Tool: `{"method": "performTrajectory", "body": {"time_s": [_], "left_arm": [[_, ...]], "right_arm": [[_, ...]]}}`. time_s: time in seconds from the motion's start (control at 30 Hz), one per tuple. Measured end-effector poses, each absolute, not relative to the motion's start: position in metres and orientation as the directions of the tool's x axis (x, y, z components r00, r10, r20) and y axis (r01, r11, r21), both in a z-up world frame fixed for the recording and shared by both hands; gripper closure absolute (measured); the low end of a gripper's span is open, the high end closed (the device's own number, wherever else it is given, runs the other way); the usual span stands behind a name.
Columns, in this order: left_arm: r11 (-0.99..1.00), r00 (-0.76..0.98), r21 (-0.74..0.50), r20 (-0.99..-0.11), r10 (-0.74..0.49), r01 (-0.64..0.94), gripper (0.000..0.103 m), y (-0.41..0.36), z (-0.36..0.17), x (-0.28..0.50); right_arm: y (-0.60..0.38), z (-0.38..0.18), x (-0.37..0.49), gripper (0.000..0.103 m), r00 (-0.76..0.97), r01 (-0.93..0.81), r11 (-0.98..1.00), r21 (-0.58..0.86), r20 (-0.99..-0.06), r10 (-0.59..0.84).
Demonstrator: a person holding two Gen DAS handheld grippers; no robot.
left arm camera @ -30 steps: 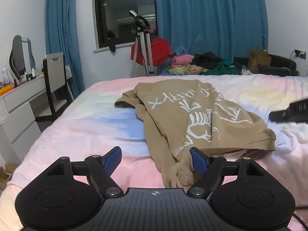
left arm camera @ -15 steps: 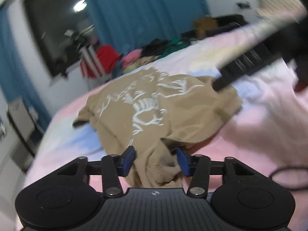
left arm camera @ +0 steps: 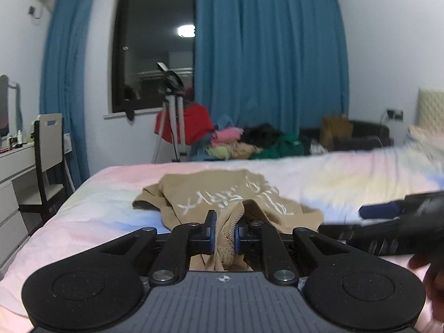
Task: Fold clothes
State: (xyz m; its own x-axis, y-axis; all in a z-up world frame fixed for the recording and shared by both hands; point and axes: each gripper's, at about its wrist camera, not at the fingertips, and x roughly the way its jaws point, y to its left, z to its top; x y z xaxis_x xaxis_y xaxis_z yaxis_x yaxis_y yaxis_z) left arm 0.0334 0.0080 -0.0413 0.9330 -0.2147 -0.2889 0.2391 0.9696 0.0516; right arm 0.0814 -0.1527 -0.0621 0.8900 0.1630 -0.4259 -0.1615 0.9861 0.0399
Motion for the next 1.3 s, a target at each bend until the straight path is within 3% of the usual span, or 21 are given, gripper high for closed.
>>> {"method": "performTrajectory", "body": {"time_s": [0.17,0.27,0.33,0.4,0.53,0.63,0.7,0.77,0.8,0.83,0.87,0.93,1.03,1.2,1.27,1.3], "left_arm": [[0.974,0.936,0.024,-0.281,-0.211,0.227,0.09,0.011,-0.035,0.029],[0.976,0.942,0.015,-0.264,-0.207,0.219,0.09,0.015,-0.031,0.027],[0.977,0.946,0.002,-0.252,-0.205,0.213,0.09,0.017,-0.029,0.025],[0.977,0.944,-0.009,-0.255,-0.208,0.213,0.09,0.018,-0.029,0.025],[0.971,0.936,-0.027,-0.261,-0.236,0.237,0.091,0.017,-0.029,0.024],[0.969,0.936,-0.033,-0.253,-0.246,0.245,0.091,0.016,-0.029,0.021],[0.971,0.937,-0.045,-0.254,-0.24,0.236,0.091,0.019,-0.03,0.021],[0.972,0.935,-0.061,-0.267,-0.235,0.227,0.091,0.023,-0.03,0.022],[0.972,0.933,-0.07,-0.274,-0.233,0.222,0.091,0.025,-0.031,0.022],[0.972,0.93,-0.076,-0.284,-0.233,0.22,0.091,0.025,-0.031,0.022],[0.972,0.926,-0.077,-0.296,-0.235,0.222,0.091,0.026,-0.032,0.023],[0.973,0.921,-0.054,-0.314,-0.23,0.225,0.09,0.022,-0.035,0.024],[0.973,0.907,-0.028,-0.356,-0.223,0.229,0.089,0.018,-0.042,0.03],[0.97,0.868,0.036,-0.454,-0.2,0.242,0.078,0.006,-0.061,0.041],[0.964,0.854,0.077,-0.484,-0.188,0.256,0.061,-0.001,-0.07,0.045],[0.958,0.847,0.102,-0.5,-0.182,0.267,0.059,-0.005,-0.075,0.047]], "right_arm": [[-0.117,-0.074,0.084,0.027,0.884,-0.264,0.959,-0.103,-0.424,0.198],[-0.109,-0.084,0.094,0.027,0.895,-0.213,0.965,-0.151,-0.426,0.131],[-0.122,-0.088,0.105,0.028,0.899,-0.122,0.988,-0.092,-0.432,0.071],[-0.149,-0.085,0.112,0.027,0.908,-0.022,0.998,0.058,-0.417,0.044],[-0.206,-0.075,0.099,0.025,0.954,0.134,0.924,0.358,-0.3,-0.022],[-0.214,-0.073,0.101,0.026,0.962,0.166,0.917,0.363,-0.265,-0.069],[-0.21,-0.083,0.115,0.026,0.94,0.161,0.93,0.33,-0.337,-0.043],[-0.205,-0.095,0.129,0.042,0.912,0.145,0.941,0.306,-0.41,-0.007],[-0.203,-0.1,0.134,0.044,0.902,0.133,0.947,0.294,-0.431,0.007],[-0.2,-0.103,0.139,0.057,0.894,0.123,0.952,0.279,-0.447,0.015],[-0.199,-0.104,0.141,0.079,0.893,0.108,0.957,0.269,-0.449,0.026],[-0.19,-0.098,0.137,0.096,0.913,0.077,0.965,0.25,-0.408,0.033],[-0.183,-0.081,0.124,0.1,0.953,0.03,0.971,0.239,-0.3,0.044],[-0.188,-0.052,0.1,0.101,0.991,-0.001,0.966,0.26,-0.128,0.035],[-0.192,-0.043,0.091,0.101,0.997,-0.006,0.964,0.268,-0.074,0.026],[-0.194,-0.039,0.086,0.101,0.998,-0.011,0.962,0.273,-0.053,0.026]]}}
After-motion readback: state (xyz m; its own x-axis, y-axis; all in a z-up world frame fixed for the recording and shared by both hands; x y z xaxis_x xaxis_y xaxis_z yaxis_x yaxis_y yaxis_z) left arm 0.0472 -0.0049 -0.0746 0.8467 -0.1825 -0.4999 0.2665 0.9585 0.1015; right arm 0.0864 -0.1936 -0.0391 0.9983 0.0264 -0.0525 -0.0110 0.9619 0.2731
